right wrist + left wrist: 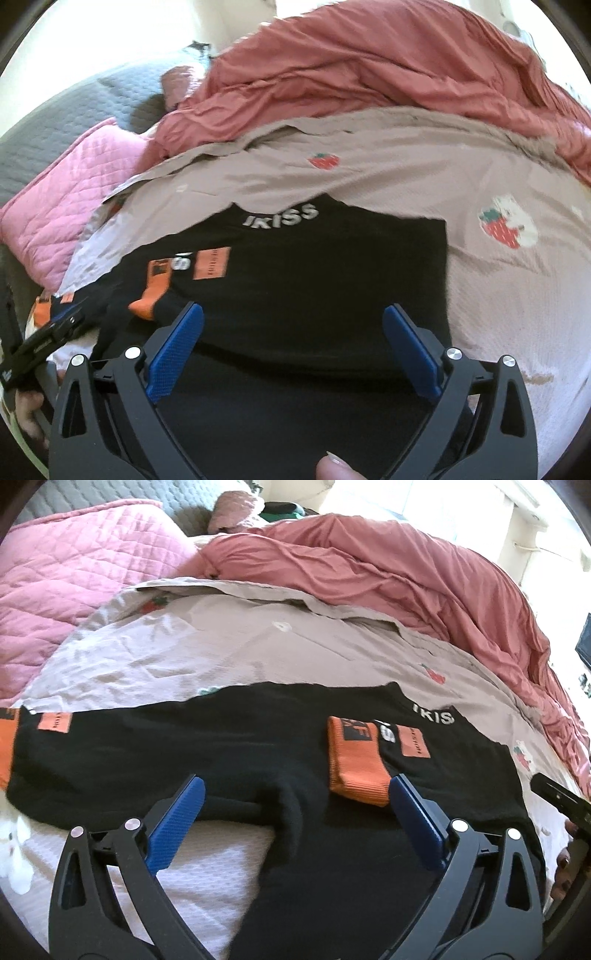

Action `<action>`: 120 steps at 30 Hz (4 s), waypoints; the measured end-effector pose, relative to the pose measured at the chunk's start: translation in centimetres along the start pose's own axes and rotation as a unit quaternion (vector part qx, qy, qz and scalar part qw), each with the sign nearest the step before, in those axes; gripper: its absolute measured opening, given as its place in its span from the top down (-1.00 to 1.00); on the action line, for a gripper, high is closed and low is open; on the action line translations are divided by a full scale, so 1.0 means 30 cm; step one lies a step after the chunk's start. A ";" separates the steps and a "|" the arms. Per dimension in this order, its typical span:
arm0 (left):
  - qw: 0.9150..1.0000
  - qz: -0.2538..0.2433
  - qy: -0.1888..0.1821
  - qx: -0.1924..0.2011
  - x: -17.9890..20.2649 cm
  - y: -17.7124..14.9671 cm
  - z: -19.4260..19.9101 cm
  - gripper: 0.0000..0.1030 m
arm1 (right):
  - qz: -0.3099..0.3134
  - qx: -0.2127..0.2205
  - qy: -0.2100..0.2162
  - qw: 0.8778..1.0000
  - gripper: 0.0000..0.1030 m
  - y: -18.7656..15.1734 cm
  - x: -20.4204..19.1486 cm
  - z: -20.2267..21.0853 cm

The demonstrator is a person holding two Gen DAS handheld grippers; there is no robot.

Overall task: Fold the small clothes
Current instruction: 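Move the left tool to the other sleeve's orange cuff and grasp it, then fold the sleeve across the shirt body with the left tool and release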

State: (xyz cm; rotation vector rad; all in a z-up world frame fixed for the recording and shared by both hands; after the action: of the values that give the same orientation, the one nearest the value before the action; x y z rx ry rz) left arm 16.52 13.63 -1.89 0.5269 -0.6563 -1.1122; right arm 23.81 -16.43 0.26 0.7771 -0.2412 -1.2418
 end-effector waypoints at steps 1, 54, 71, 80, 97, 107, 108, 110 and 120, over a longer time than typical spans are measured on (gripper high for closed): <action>1.000 0.003 0.002 0.002 -0.012 0.001 0.007 -0.81 | 0.010 0.004 0.002 1.000 -0.90 0.003 -0.023 0.008; 0.932 0.318 0.157 0.077 -0.898 -0.046 0.242 -0.61 | 0.205 -0.065 0.159 0.964 -0.90 -0.206 -0.896 -0.156; 0.959 0.229 0.044 0.164 -0.669 0.049 0.348 0.95 | 0.118 -0.070 0.113 0.984 -0.90 -0.200 -0.576 -0.138; 0.977 0.114 -0.029 0.179 -0.266 0.104 0.381 0.95 | 0.033 -0.047 0.053 0.997 -0.90 -0.143 -0.203 -0.055; 0.989 -0.102 -0.104 0.024 0.335 -0.151 0.083 0.94 | -0.038 -0.011 0.002 0.999 -0.90 -0.108 0.107 0.057; 0.980 -0.142 -0.135 -0.043 0.381 -0.277 0.014 0.66 | -0.048 -0.020 0.024 0.998 -0.90 -0.111 0.073 0.051; 0.978 -0.144 -0.143 -0.045 0.385 -0.284 0.024 0.58 | -0.048 -0.022 0.030 0.998 -0.90 -0.110 0.062 0.048; 0.975 -0.131 -0.174 -0.048 0.375 -0.276 0.050 0.49 | -0.048 -0.027 0.040 0.998 -0.90 -0.110 0.037 0.041; 0.992 -0.036 -0.116 0.018 0.136 -0.131 0.093 0.24 | -0.014 -0.085 0.102 0.991 -0.89 -0.180 -0.186 -0.066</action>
State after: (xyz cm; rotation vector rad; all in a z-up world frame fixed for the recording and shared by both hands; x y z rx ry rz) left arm 13.21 8.25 -1.74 0.4585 -0.8670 -1.2440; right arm 18.98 -11.16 -3.32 0.7545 0.0431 -1.1816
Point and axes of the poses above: each gripper's, at about its wrist camera, not at the fingertips, and z roughly against the way its jaws point, x to its right, y to its top, the point moved 6 cm from there along -z, roughly the way its jaws point, and after that the axes turned 1 degree about z, right-handed, at the moved point
